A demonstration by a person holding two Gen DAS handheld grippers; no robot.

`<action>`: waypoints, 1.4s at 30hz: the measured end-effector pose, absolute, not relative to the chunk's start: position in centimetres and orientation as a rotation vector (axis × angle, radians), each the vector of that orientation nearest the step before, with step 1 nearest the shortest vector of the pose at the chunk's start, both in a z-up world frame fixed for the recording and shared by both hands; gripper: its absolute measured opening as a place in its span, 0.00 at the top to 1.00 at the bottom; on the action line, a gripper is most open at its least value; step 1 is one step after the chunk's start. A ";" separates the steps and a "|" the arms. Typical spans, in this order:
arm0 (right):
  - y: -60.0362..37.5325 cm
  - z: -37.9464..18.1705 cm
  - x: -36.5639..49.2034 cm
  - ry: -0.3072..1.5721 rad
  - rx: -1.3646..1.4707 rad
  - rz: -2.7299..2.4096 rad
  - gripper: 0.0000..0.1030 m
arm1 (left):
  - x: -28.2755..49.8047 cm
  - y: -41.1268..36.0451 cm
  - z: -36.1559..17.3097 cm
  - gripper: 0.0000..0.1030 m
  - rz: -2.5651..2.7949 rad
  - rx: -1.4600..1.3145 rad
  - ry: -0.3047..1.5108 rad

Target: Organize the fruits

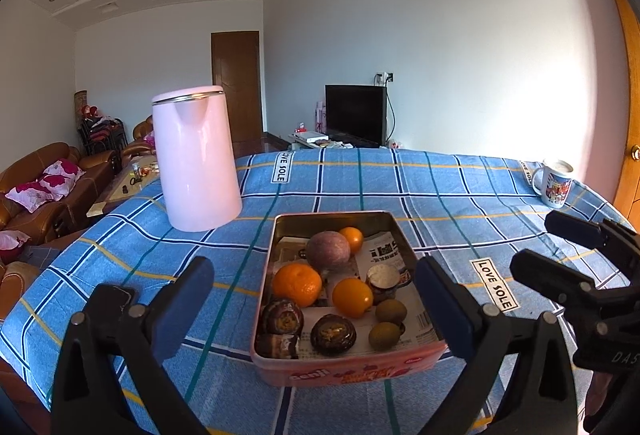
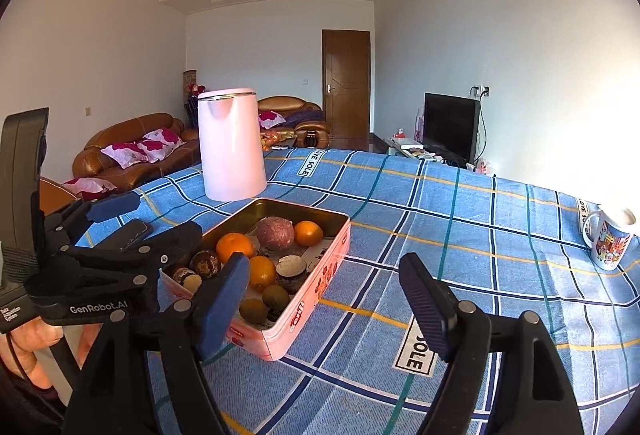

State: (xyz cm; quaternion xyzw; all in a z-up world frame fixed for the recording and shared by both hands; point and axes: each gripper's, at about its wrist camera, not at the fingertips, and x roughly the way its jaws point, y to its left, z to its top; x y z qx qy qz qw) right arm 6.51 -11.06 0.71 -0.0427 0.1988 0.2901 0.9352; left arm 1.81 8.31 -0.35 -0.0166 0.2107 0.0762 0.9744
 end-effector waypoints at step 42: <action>-12.9 1.5 4.4 0.344 -0.060 0.574 0.23 | 1.0 6.9 0.1 0.00 0.140 -0.026 0.434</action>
